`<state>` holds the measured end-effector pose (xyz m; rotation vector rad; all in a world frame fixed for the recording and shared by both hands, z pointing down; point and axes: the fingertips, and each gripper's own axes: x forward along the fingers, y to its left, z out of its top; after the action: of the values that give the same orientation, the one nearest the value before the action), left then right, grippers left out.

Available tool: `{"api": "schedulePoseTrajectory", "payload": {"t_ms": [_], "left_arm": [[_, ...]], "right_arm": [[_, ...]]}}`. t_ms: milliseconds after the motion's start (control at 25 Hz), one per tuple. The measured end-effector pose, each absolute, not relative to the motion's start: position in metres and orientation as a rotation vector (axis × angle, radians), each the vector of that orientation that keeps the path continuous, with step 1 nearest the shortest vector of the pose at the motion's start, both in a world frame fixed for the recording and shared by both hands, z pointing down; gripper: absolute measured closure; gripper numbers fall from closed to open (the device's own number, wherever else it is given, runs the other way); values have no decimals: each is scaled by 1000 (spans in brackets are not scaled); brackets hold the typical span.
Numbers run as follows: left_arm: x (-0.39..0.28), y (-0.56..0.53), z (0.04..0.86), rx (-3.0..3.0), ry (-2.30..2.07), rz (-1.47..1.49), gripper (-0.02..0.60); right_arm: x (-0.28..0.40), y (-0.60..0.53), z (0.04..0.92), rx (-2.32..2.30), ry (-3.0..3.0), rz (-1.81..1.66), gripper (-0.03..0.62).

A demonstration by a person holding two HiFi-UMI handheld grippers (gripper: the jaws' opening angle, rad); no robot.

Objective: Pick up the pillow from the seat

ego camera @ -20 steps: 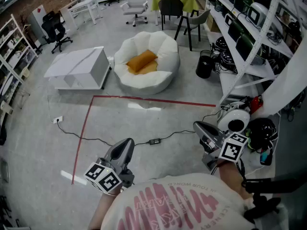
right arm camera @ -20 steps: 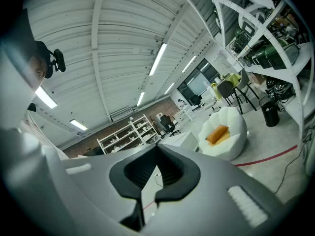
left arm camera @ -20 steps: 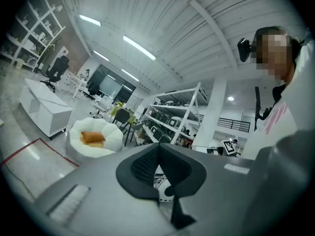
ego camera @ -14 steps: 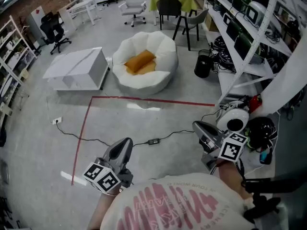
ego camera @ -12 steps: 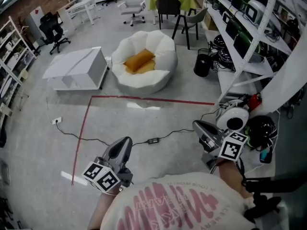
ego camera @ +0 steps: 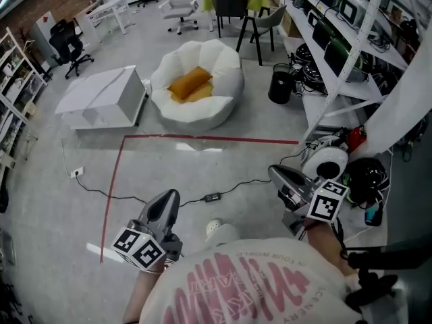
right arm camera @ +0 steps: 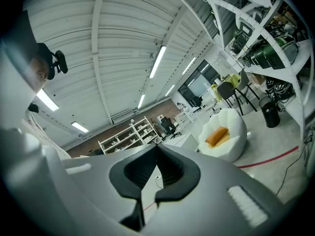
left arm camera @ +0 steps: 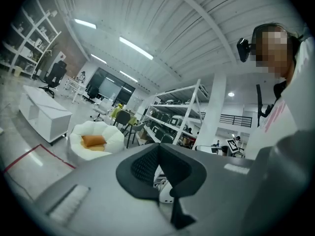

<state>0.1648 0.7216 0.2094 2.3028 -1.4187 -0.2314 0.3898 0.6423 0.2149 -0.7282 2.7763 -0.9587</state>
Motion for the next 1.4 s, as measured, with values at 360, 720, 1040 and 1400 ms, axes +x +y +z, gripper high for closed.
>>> {"api": "schedulePoseTrajectory", "payload": {"t_ms": [360,720,1040,1400], "left_arm": [[168,642,221,2311,-1373,-241,569],[141,526,207,2333,-1379,-247,569],[112,455,195,2348,-1408,-250,569],[90,415,199,2331,-1442,-280,569]], "right_arm": [[399,577,230,-799,2773,-1013,589],[369,464,208,-774,2800,-994,589],[330,388,199,-732,2844,-987,589],[309,335,207,-727,2812,-1040,589]]}}
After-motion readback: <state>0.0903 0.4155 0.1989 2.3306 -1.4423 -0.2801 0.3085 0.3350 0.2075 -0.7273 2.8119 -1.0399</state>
